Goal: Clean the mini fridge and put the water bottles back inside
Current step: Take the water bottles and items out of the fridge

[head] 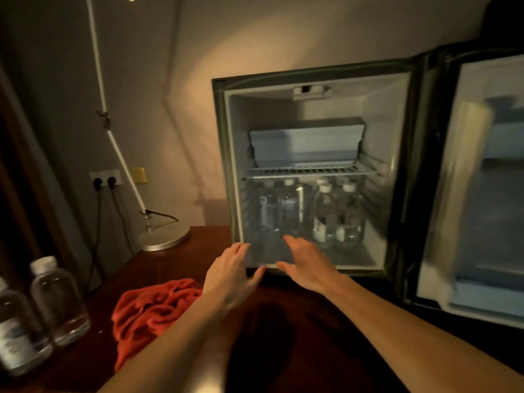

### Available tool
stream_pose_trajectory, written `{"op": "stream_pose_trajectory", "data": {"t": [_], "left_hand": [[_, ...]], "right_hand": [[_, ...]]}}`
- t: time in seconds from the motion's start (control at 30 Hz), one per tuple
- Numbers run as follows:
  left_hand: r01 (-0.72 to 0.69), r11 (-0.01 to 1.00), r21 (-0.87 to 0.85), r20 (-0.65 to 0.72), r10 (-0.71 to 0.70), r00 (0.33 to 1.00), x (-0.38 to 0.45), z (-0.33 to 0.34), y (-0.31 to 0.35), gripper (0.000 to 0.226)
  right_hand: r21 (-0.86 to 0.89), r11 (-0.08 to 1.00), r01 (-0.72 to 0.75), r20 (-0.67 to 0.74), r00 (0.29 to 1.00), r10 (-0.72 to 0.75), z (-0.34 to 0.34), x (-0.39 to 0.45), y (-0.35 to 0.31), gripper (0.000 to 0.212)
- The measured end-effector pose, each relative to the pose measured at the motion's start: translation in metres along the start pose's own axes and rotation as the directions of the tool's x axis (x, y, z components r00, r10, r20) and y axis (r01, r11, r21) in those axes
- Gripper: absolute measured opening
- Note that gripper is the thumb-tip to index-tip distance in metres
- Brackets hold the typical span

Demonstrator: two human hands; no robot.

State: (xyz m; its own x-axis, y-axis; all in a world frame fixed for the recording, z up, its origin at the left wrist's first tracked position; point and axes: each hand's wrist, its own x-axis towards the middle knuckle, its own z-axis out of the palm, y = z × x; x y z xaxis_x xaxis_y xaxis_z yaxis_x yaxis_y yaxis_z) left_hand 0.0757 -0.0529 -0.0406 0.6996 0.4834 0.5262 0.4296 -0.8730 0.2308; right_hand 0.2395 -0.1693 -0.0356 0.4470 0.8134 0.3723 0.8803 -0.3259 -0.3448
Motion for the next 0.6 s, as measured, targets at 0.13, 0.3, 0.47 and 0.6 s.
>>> {"op": "stream_pose_trajectory", "data": {"t": [0.13, 0.3, 0.47, 0.6], "left_hand": [[-0.071, 0.996, -0.056, 0.014, 0.072, 0.997, 0.031, 0.028, 0.04, 0.061], [-0.052, 0.99, -0.129, 0.095, 0.064, 0.993, 0.07, 0.055, 0.082, 0.061], [0.008, 0.979, -0.202, 0.185, 0.03, 0.982, 0.102, 0.081, 0.104, 0.063], [0.096, 0.956, -0.276, 0.241, -0.028, 0.97, 0.134, 0.1, 0.112, 0.072]], "right_hand": [[0.036, 0.995, -0.098, -0.055, 0.993, 0.1, -0.024, -0.007, 0.04, 0.062], [0.029, 0.98, -0.198, -0.222, 0.954, 0.199, -0.046, -0.003, 0.081, 0.061], [0.126, 0.942, -0.312, -0.306, 0.89, 0.337, -0.052, 0.01, 0.107, 0.079], [0.234, 0.891, -0.39, -0.297, 0.844, 0.447, -0.052, 0.028, 0.119, 0.08]]}}
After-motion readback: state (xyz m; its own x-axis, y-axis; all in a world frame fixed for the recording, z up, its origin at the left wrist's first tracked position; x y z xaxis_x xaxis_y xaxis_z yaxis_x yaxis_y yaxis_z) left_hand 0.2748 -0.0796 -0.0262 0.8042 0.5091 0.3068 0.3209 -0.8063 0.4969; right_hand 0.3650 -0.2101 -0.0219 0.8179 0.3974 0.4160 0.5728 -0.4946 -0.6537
